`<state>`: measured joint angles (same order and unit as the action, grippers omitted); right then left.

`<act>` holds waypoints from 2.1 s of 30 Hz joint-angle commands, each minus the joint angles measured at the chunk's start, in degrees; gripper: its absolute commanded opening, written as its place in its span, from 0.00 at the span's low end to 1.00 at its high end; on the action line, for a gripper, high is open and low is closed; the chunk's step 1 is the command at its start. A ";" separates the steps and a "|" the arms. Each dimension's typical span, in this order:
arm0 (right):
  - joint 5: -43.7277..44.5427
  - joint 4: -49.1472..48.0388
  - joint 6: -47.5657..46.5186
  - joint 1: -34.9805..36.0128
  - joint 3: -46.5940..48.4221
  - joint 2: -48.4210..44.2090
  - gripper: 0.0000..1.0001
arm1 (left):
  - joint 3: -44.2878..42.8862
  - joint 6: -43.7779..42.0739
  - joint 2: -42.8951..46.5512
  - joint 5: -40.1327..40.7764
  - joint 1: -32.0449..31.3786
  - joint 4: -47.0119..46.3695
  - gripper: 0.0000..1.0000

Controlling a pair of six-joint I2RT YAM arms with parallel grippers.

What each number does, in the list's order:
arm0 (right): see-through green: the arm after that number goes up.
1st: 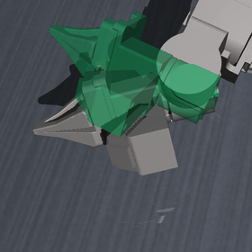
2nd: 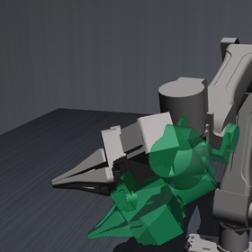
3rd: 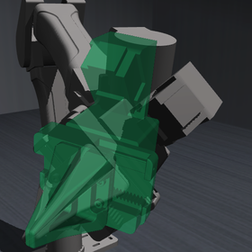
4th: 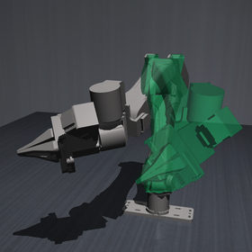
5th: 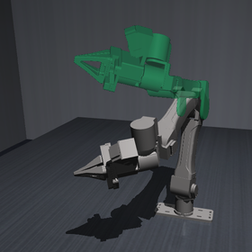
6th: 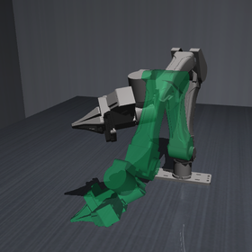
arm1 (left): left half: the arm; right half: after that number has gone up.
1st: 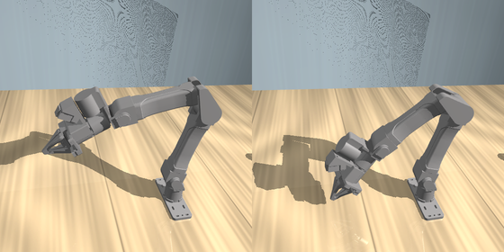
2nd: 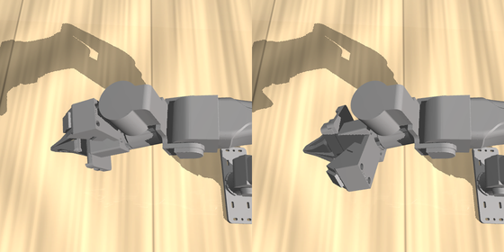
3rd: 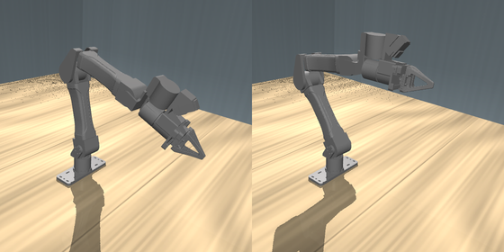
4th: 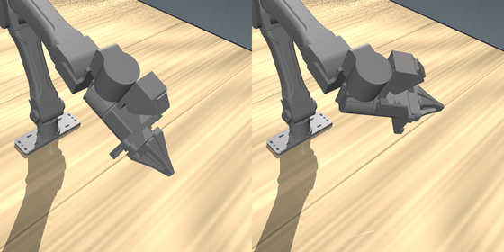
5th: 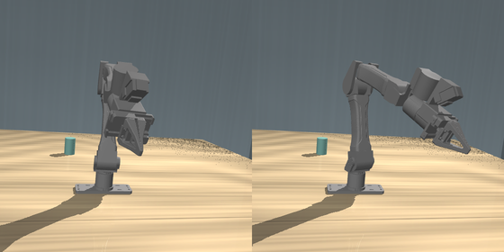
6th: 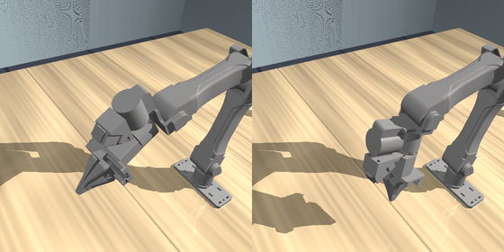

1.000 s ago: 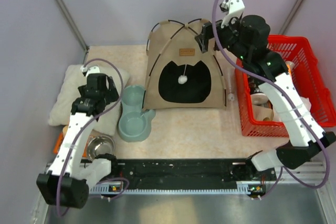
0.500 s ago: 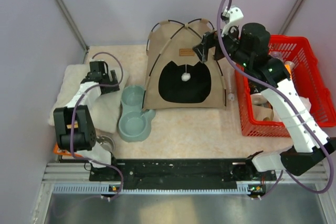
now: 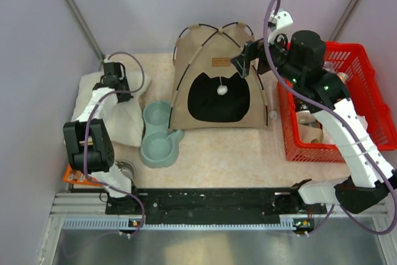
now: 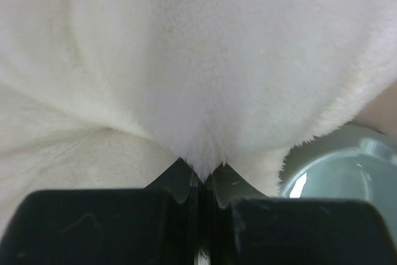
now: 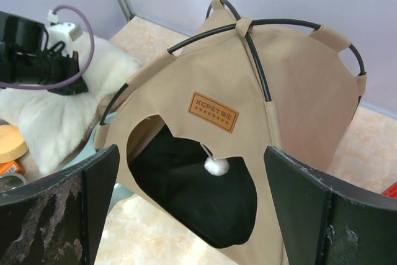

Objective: Set up the pet tent

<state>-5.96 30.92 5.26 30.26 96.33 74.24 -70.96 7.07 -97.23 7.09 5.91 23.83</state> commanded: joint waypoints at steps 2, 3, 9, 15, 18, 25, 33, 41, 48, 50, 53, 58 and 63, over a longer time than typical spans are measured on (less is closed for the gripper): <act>-1.25 -1.39 1.86 0.24 -0.53 -2.52 0.98 | -7.87 -1.71 14.33 -2.78 -0.11 1.03 0.00; -1.08 -1.39 2.12 0.15 -0.88 -2.69 0.98 | -8.14 -1.88 16.52 -3.22 -0.20 1.04 0.00; -0.73 -1.47 5.28 0.15 -2.29 -3.66 0.98 | -10.95 -0.74 29.10 -10.24 -2.21 8.49 0.00; 1.91 -1.47 8.80 0.15 -3.17 -5.15 0.98 | -11.31 7.94 40.78 -21.74 -4.77 14.22 0.00; 3.14 -1.39 10.73 0.24 -3.87 -6.21 0.97 | -12.01 10.94 44.92 -29.04 -4.86 15.80 0.00; 8.41 0.19 15.48 0.15 -5.02 -6.47 0.96 | -12.71 11.74 53.10 -33.96 -7.48 18.62 0.00; 12.55 2.22 18.47 0.06 -4.93 -6.12 0.93 | -13.42 16.29 56.19 -51.28 -13.38 14.85 0.00; 17.02 4.32 20.40 0.24 -4.93 -6.82 0.92 | -6.83 32.20 54.43 -63.95 -19.79 -3.95 0.00; 20.72 6.09 21.90 0.15 -5.72 -8.58 0.92 | -2.97 34.50 49.95 -64.75 -24.98 -9.41 0.00; 21.16 6.00 22.34 0.15 -6.24 -9.46 0.92 | -0.51 34.68 48.98 -63.00 -25.77 -11.34 0.00; 21.77 5.91 22.78 0.24 -7.12 -10.77 0.91 | 2.31 34.33 47.05 -59.05 -27.96 -13.72 0.00; 22.48 6.17 23.31 0.24 -8.27 -12.71 0.91 | 4.51 31.69 42.66 -52.46 -32.36 -13.90 0.00; 21.34 7.05 23.57 0.24 -8.71 -13.85 0.91 | 7.85 29.41 39.14 -37.90 -35.52 -12.07 0.00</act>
<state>15.40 38.50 28.10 30.26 87.72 62.00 -64.49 38.94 -57.06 -43.77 -27.55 16.58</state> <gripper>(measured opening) 0.915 0.043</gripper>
